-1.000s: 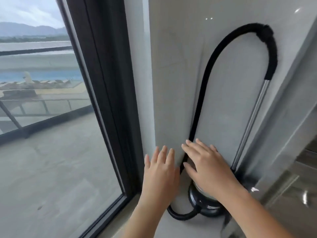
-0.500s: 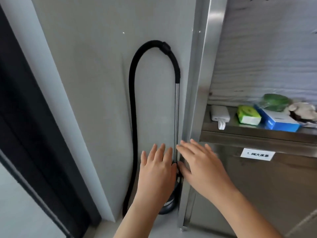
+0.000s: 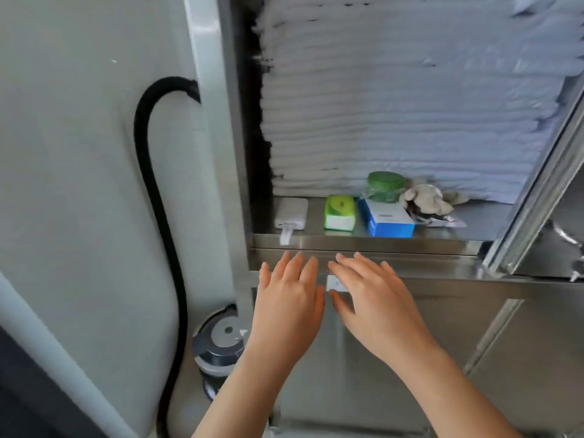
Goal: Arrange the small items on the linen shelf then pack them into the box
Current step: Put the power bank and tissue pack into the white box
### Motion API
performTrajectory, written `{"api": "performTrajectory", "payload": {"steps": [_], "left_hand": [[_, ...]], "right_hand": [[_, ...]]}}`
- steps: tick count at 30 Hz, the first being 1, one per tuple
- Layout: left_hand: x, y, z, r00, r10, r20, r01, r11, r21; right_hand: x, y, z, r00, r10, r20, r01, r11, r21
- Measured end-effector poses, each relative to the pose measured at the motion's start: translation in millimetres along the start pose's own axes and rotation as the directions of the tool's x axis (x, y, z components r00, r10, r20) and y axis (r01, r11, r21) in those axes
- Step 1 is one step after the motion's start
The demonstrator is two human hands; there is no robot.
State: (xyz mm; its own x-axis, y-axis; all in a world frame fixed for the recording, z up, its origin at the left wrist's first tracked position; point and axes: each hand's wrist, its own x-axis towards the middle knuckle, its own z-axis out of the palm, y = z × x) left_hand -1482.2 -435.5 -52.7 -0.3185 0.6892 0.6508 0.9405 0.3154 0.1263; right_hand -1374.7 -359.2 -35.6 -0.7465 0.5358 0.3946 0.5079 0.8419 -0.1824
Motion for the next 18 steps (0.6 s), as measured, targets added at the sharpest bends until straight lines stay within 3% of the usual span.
{"api": "performTrajectory", "payload": {"steps": [8, 18], "left_hand": [[41, 82, 53, 0.997, 0.065, 0.037, -0.062, 0.996, -0.066], [61, 86, 101, 0.994, 0.064, 0.088, -0.056, 0.994, -0.097]], "right_hand": [[-3, 99, -18, 0.999, 0.042, 0.022, -0.040, 0.997, -0.060], [18, 143, 6, 0.998, 0.059, -0.010, -0.059, 0.997, -0.044]]}}
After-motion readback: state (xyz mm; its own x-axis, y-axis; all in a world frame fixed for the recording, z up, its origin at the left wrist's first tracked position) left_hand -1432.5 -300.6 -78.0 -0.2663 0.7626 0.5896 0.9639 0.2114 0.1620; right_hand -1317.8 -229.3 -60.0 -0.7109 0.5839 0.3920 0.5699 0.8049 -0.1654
